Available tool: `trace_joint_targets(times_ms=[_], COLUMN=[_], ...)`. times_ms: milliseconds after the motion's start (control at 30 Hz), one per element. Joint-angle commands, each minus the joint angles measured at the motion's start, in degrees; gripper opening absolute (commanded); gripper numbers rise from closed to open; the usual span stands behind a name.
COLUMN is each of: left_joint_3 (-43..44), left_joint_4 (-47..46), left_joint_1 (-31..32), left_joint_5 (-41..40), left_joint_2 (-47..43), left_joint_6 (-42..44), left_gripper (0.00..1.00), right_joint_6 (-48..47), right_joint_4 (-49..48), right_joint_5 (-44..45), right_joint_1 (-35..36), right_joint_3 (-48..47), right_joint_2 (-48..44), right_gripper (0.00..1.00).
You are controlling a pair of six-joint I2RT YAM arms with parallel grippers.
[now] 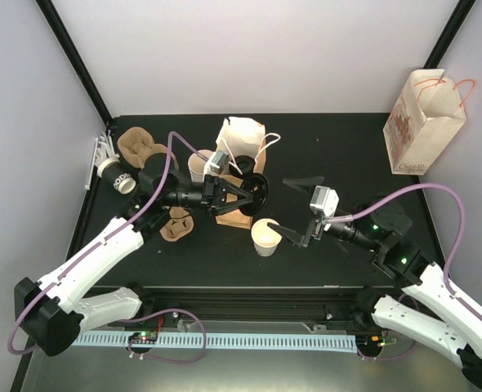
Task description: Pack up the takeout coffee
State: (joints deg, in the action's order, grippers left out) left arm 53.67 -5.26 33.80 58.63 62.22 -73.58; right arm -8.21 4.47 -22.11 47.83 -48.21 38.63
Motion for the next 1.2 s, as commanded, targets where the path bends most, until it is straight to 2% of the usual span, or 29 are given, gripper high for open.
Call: trace_joint_targets(times_ms=[0,167,400,433,533,733,867,1067,1167], left_joint_3=[0.7,-0.2,-0.2,-0.1,-0.1,-0.9,-1.6,-1.8,-2.0], left_joint_4=[-10.7,-22.0,-25.0,-25.6,-26.4,-26.8,-29.2,-30.0,-30.3], left_joint_1=[-0.3,-0.2,-0.2,-0.2,-0.1,-0.1,0.0,0.2,0.3], left_joint_5=[7.9,9.7,10.2,10.2,10.0,8.9,8.3,8.2,7.8], left_joint_2=[-0.9,0.0,0.4,0.5,0.6,0.4,0.5,0.7,0.6], left_joint_6=[-10.6,-19.2,-23.0,-23.8,-24.6,-24.8,-26.4,-27.3,-27.6], left_gripper=[0.07,0.07,0.08,0.08,0.08,0.08,0.08,0.08,0.08], right_joint_6=[-12.9,-19.6,-20.1,-19.3,-17.4,-19.3,-20.1,-20.9,-20.7], right_joint_4=[-5.7,-15.1,-24.7,-27.4,-36.5,-38.4,-38.4,-41.4,-41.7], right_joint_5=[-0.6,-4.8,-8.2,-7.3,-4.1,-2.0,-1.0,0.7,0.8], right_joint_1=[0.3,0.3,0.3,0.4,0.8,3.4,4.4,5.9,6.2], right_joint_3=[-0.1,3.1,4.4,5.2,7.6,5.8,4.9,4.7,4.2], right_joint_2=[0.5,1.6,4.8,5.2,6.2,9.4,10.8,12.6,13.5], right_gripper=[1.00,0.94,0.89,0.89,0.97,0.97,0.91,0.91,0.86])
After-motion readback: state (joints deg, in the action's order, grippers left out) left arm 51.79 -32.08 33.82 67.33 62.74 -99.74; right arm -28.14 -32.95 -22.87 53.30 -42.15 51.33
